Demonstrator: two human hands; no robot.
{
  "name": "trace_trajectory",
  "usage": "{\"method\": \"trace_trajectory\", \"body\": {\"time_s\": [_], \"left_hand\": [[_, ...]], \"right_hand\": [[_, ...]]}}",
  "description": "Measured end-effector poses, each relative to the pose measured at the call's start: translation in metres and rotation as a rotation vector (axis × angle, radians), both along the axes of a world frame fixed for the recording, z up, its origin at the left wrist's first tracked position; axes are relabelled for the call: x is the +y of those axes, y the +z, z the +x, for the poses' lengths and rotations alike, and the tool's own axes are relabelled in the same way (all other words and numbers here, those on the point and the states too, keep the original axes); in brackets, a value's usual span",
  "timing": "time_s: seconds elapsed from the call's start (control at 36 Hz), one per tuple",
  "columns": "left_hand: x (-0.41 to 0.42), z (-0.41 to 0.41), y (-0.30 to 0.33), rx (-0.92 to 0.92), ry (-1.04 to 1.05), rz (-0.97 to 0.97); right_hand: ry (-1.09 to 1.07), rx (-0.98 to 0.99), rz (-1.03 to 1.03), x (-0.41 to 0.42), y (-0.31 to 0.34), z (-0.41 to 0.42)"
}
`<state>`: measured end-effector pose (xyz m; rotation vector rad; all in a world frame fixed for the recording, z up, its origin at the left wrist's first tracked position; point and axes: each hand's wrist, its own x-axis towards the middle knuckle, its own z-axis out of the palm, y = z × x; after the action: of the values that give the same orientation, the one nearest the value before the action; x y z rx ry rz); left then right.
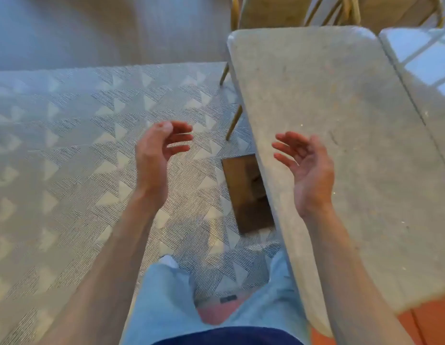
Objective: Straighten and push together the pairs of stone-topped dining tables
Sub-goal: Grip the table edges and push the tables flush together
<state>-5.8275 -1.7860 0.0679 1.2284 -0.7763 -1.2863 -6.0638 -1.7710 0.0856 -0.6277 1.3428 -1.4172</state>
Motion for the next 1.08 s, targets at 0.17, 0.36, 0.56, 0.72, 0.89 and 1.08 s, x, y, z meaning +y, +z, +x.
{"method": "trace_trajectory", "body": {"time_s": [0.17,0.36,0.56,0.72,0.89,1.08], "left_hand": [[-0.031,0.06,0.063,-0.067,-0.008,-0.027],[-0.109,0.07,0.126,-0.096,-0.083,-0.129],[-0.241,0.061,0.187,-0.151,-0.104,-0.285],[-0.342,0.061,0.251,-0.128,-0.039,-0.37],[-0.442,0.085,0.288,-0.168,0.009,-0.487],[-0.578,0.113,0.299,-0.146,0.003,-0.541]], "right_hand": [[0.168,0.052,-0.095,-0.052,0.058,0.081],[0.146,0.178,-0.248,-0.111,0.124,0.078],[0.126,0.132,-0.319,-0.228,0.174,0.056],[0.157,0.09,-0.477,-0.346,0.231,0.067],[0.178,0.135,-0.606,-0.457,0.275,0.087],[0.138,0.178,-0.658,-0.589,0.287,0.113]]}}
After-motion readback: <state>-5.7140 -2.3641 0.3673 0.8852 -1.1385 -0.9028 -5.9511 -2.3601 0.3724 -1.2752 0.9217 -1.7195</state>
